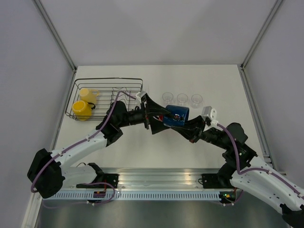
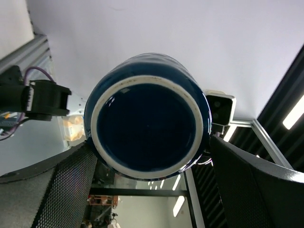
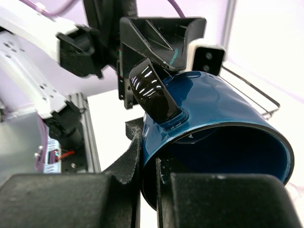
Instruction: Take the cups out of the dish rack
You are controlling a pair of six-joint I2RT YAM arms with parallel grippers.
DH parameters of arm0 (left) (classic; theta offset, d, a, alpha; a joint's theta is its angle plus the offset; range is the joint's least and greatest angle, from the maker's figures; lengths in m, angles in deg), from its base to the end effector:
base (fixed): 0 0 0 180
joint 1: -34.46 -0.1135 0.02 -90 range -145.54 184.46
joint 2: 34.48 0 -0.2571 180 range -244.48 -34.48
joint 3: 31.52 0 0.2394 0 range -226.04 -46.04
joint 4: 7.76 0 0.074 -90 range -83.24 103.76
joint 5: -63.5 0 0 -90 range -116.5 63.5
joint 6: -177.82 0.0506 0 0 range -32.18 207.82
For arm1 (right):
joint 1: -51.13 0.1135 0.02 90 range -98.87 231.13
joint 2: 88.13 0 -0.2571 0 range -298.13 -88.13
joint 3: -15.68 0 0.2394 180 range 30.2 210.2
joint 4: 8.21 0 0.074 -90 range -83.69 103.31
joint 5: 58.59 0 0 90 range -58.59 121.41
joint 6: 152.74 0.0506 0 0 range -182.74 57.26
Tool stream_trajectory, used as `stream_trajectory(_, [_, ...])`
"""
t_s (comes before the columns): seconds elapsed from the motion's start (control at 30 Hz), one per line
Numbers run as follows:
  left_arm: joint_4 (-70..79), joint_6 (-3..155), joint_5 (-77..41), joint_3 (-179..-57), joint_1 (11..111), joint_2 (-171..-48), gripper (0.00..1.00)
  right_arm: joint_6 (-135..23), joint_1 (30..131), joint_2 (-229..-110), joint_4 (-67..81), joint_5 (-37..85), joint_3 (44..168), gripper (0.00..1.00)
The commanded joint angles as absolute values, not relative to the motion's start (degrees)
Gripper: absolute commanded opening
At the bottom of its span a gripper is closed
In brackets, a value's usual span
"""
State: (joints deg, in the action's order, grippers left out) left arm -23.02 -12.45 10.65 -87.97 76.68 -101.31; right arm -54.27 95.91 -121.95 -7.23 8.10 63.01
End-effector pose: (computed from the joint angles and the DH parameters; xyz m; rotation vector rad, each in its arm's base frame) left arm 0.1781 -0.2029 0.3165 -0.3284 2.0917 -2.2652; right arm 0.0972 0.1246 0.3387 -0.7814 1.2229 1.0444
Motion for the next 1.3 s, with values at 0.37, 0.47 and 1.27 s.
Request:
stream_trajectory(0.37, [13.25,12.56,-19.61,-95.78,71.02,-92.76,1.0,-54.93,95.69,-127.23,25.45,29.82,77.12,0.0])
stream_trajectory(0.47, [19.22,19.69,-24.28,-98.67,71.02,-89.51,1.0,-52.64,95.78,-132.59,32.4,34.83,81.69,0.0])
stream_trajectory(1.27, [54.04,62.94,-42.05,-113.18,70.94,-69.99,1.0,-57.29,84.18,-171.34,44.54,35.1,96.29,0.0])
